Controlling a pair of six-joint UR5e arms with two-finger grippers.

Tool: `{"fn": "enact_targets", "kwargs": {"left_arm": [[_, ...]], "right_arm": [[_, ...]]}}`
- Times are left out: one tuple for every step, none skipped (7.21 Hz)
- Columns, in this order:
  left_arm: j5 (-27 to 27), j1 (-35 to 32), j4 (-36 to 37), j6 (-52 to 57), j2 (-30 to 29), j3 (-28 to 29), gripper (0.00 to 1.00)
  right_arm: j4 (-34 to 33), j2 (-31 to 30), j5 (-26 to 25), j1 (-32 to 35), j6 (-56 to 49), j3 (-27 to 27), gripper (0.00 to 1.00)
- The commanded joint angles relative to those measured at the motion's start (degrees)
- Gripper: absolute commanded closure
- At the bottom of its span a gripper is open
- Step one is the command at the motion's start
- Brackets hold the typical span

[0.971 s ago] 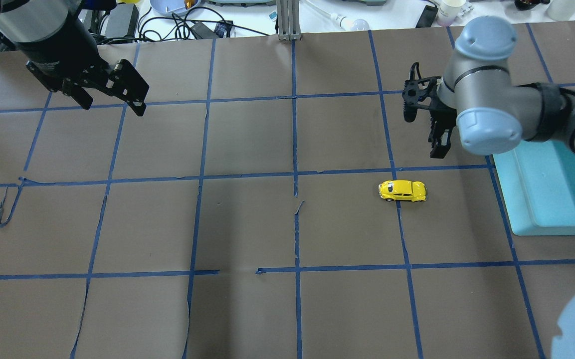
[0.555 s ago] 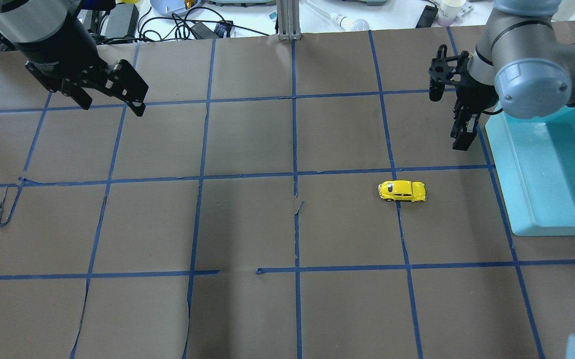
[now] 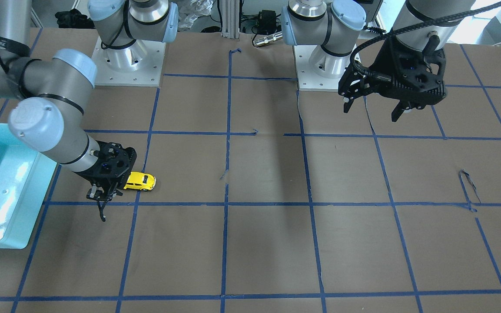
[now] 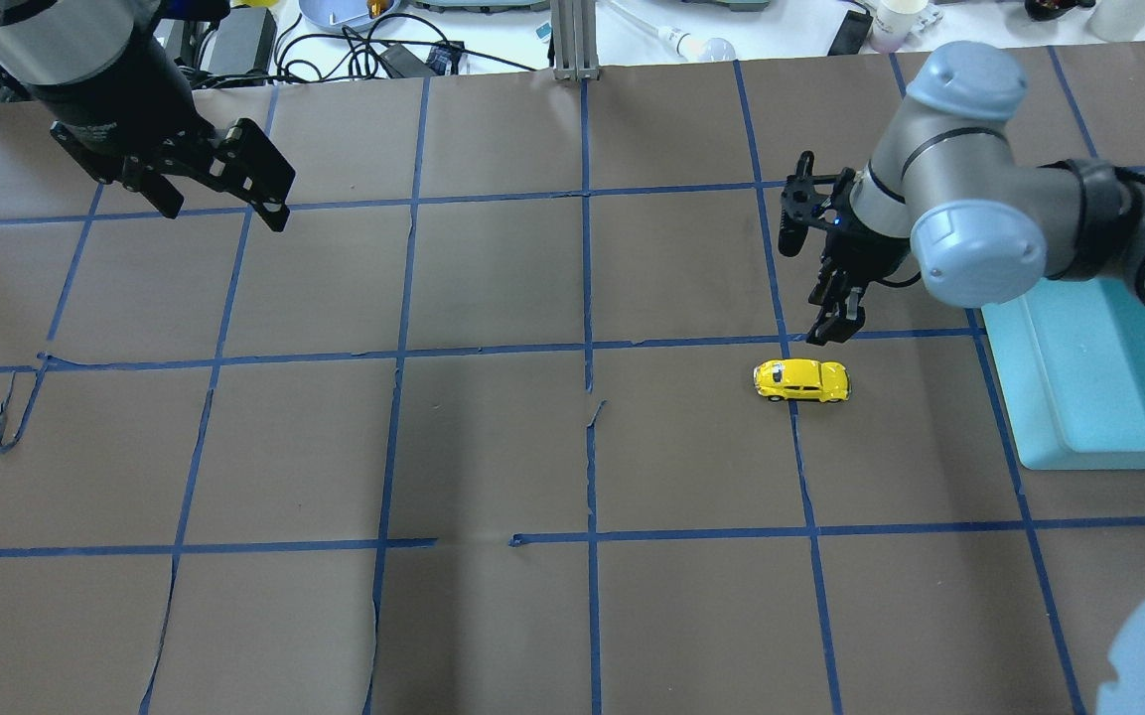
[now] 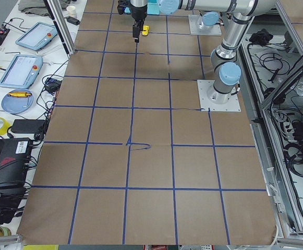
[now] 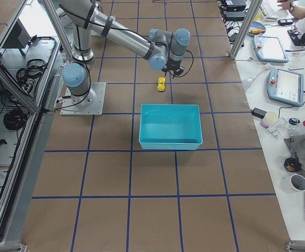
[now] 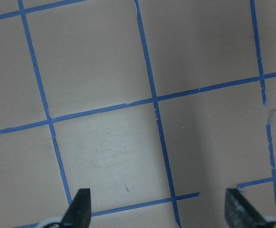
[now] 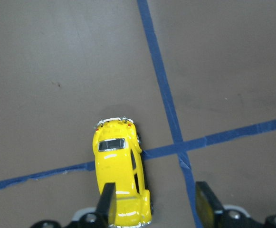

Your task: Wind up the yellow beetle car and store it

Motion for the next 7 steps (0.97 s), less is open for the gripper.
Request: {"fn": "enact_targets", "kwargs": {"left_arm": [[-0.06,-0.03,0.00,0.00,0.08,0.04,0.00],[-0.06,-0.03,0.00,0.00,0.17,0.04,0.00],[-0.06,0.06,0.00,0.00,0.17,0.04,0.00],[-0.06,0.06,0.00,0.00,0.17,0.04,0.00],[-0.06,0.06,0.00,0.00,0.17,0.04,0.00],[-0.06,0.06,0.00,0.00,0.17,0.04,0.00],[-0.06,0.06,0.00,0.00,0.17,0.04,0.00]], "right_arm": [[-11.24,0.12,-3.26,2.47,1.89,8.47,0.00],[-14.95,0.12,-5.29,2.47,1.45,10.34,0.00],[-15.34,0.12,-6.53,2.47,1.36,10.44,0.00],[-15.34,0.20,-6.63,2.47,1.36,10.88,0.00],[-15.25,0.47,-6.37,2.47,1.18,11.14,0.05],[-15.25,1.60,-6.54,2.47,1.27,11.06,0.47],[-15.25,1.70,-6.63,2.47,1.18,10.97,0.96]]}}
